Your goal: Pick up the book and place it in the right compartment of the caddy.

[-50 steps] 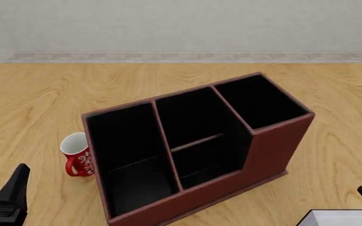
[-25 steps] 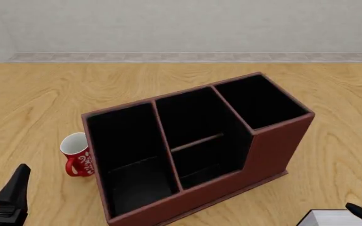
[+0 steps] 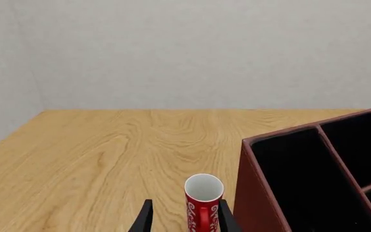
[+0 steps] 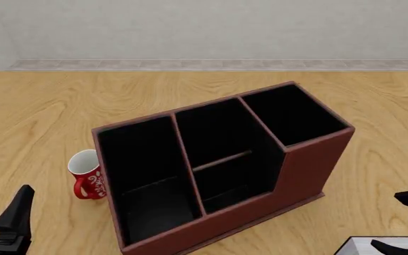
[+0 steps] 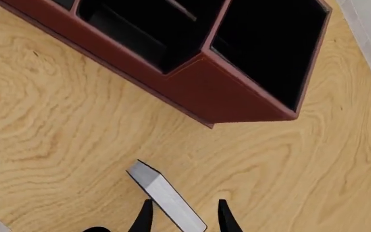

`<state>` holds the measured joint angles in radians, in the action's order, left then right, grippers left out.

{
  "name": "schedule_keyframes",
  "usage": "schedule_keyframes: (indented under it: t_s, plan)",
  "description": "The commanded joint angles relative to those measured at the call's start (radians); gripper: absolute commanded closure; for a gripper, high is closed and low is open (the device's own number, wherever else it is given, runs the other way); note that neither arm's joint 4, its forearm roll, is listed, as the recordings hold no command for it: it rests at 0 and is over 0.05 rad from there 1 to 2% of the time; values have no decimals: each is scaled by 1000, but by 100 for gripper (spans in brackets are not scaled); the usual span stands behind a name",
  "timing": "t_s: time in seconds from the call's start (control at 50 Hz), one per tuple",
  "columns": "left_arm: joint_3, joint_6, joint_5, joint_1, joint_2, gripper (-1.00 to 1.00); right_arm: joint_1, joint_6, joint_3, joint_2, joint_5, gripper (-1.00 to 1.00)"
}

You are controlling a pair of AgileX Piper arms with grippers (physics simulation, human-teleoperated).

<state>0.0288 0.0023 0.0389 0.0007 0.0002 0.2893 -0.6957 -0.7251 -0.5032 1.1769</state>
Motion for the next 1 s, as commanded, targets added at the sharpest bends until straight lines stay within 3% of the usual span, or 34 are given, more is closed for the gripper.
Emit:
schedule_keyframes:
  t_s: [0.02, 0.34, 1.0]
  plan:
    - [-8, 1, -11, -4, 4, -100, -8, 68, 132, -23, -150, -100]
    - [-11, 1, -15, -4, 4, -100, 22, 101, 173, -63, -198, -100]
    - [-11, 1, -15, -4, 4, -100, 114, 223, 298, -184, -368, -100]
